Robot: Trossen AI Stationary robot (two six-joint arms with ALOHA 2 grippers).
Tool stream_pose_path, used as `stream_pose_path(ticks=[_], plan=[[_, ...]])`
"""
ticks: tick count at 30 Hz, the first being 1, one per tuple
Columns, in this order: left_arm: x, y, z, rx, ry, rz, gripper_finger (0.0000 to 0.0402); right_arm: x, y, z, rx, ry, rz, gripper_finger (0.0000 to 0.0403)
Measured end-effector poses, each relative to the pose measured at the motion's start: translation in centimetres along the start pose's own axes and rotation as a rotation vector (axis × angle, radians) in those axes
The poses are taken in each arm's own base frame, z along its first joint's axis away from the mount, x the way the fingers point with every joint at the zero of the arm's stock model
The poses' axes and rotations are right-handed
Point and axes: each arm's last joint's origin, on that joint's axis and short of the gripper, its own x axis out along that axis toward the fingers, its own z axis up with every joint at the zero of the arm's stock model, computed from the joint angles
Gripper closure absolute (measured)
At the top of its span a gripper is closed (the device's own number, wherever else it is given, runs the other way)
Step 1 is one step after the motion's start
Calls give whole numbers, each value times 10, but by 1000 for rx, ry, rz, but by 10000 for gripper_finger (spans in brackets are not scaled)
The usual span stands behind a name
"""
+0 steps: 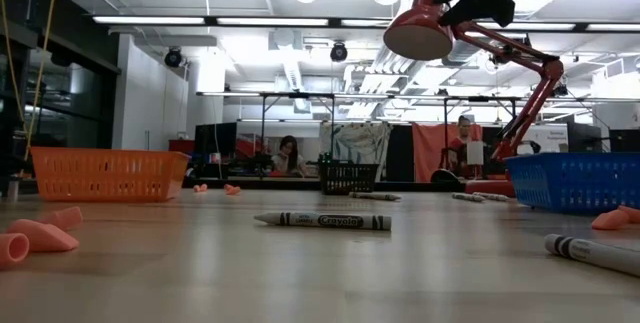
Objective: Sort crayons
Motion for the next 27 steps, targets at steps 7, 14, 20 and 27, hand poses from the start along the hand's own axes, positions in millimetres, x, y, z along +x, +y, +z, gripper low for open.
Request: stream_pose_path(ticks=[7,14,20,27], plan=[[35,-40,26,74,47,-53,383,0,-2,-3,-13,28,-22,203],[37,-86,31,162,25,-77,328,1,-1,-4,42,33,-25,203],[27,-132,23,302,17,-52,274,9,6,-9,238,69,-19,203],[18,-184,-4,352,91,-22,226,33,28,-28,316,180,-32,203]])
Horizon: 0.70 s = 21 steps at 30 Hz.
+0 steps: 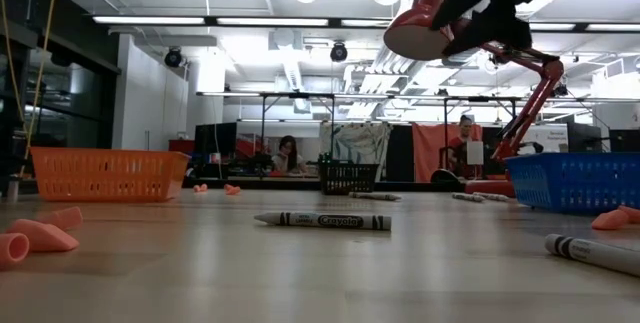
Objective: Sort crayons
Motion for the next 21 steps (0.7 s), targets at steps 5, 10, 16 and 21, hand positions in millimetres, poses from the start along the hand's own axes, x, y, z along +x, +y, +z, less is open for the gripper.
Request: stream_pose_path(ticks=[5,10,16,21], plan=[[-8,-40,-4,-12,-4,-45,216,27,12,-19,-16,92,-24,203],[-10,-74,-13,-60,9,-82,216,45,20,-32,-51,134,-22,203],[-13,-118,-27,-105,36,-133,216,54,21,-38,-77,176,-31,203],[11,-160,-42,-14,111,-144,216,54,21,-38,-123,176,-29,203]])
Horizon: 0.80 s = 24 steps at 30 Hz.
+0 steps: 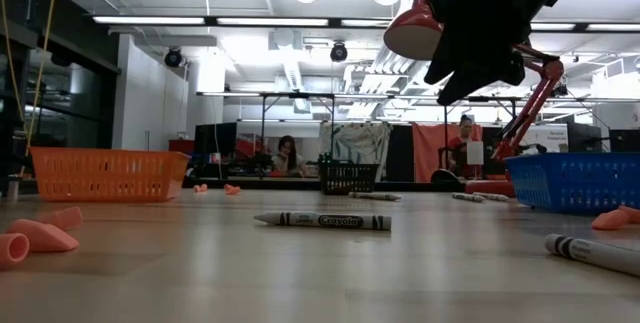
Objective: Sort crayons
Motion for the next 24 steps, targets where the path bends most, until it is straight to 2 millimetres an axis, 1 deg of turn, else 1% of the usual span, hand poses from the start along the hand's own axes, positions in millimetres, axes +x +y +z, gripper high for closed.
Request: stream_pose_path(ticks=[3,6,9,11,17,21,24], plan=[[25,-19,-8,43,59,13,216,0,0,0,-3,0,-1,203],[47,-34,-16,71,106,33,216,0,0,0,-3,0,0,203],[66,-41,-21,103,136,72,216,0,0,0,-3,0,0,203],[75,-39,-22,99,156,113,216,0,0,0,-3,0,0,203],[96,-9,-21,-20,247,218,216,0,0,0,-3,0,0,203],[98,-1,-18,-31,248,232,216,0,0,0,10,0,1,203],[95,3,-22,6,276,299,216,0,0,0,16,-1,1,203]])
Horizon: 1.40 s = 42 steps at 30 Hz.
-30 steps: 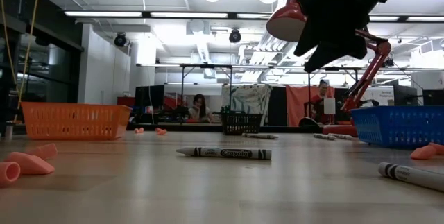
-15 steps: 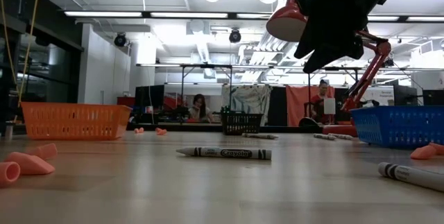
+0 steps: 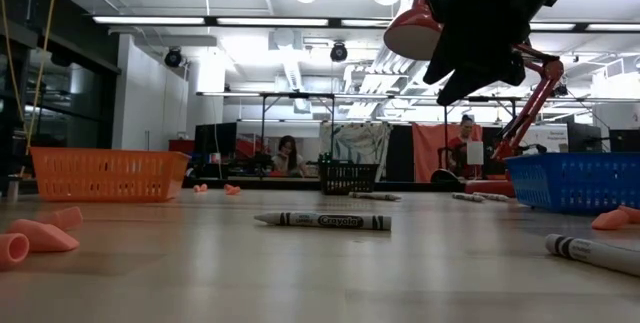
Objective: Sort crayons
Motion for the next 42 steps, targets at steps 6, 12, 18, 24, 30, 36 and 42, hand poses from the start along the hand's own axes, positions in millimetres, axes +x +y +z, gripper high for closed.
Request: stream_pose_path(ticks=[6,12,18,24,30,36,42], plan=[[-4,11,-15,41,111,158,216,0,0,0,0,0,0,203],[-17,18,-17,40,54,208,216,0,0,0,11,0,1,203],[-20,30,-16,8,9,238,216,0,0,0,12,-2,3,203],[-16,44,-41,-49,12,165,216,0,0,0,12,-2,3,203],[-47,52,-56,-128,-130,70,216,0,0,0,25,-1,4,203],[-45,35,-59,-5,-114,-19,216,0,0,0,28,-2,5,203],[-33,16,-46,46,-190,-76,216,0,1,0,28,-3,5,203]])
